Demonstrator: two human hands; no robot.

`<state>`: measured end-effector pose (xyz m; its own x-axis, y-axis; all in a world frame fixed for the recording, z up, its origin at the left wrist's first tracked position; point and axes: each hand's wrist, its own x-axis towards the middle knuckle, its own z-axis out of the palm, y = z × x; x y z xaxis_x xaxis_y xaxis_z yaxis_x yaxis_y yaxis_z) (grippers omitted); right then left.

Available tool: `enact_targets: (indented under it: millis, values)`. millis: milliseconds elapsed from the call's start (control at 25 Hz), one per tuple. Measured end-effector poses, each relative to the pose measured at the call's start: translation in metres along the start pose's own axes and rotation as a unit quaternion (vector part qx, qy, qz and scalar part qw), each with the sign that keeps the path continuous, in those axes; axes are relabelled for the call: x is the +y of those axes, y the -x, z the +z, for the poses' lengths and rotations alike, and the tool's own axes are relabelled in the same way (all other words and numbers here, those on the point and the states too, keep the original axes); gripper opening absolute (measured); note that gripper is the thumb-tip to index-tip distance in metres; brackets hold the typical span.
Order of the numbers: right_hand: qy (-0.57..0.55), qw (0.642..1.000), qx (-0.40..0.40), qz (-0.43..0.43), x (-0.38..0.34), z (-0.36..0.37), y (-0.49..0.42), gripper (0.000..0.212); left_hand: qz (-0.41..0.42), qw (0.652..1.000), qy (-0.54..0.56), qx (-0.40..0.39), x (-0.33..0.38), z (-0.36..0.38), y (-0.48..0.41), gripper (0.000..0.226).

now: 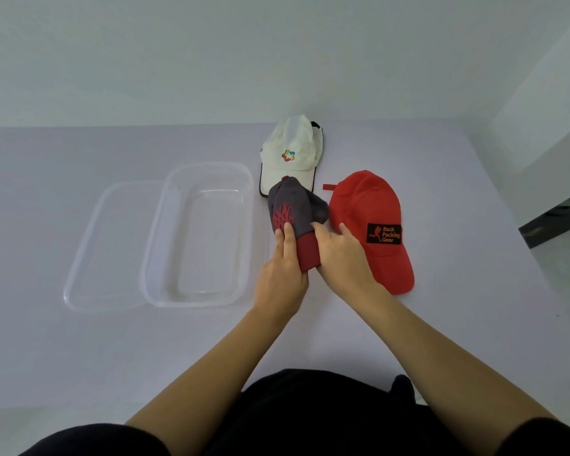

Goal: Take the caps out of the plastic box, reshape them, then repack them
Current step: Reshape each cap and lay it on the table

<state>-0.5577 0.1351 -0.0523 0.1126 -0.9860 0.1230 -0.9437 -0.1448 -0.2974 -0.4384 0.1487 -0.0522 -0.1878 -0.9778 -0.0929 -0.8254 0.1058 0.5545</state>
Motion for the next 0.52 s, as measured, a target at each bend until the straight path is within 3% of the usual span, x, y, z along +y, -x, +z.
enact_targets:
  millis: [160,280,520]
  values:
    - [-0.025,0.999,0.024,0.014,0.012,-0.009,0.0,0.061,0.062,0.995,-0.01,0.077,-0.018,-0.008,-0.003,0.067]
    - [-0.051,0.998,-0.011,0.034,0.007,-0.016,0.001,0.078,0.104,0.982,-0.076,0.138,-0.024,-0.007,-0.006,0.067]
    - [-0.064,0.997,0.03,0.012,-0.005,-0.009,0.008,0.083,0.125,0.978,-0.082,0.144,-0.025,-0.017,-0.013,0.068]
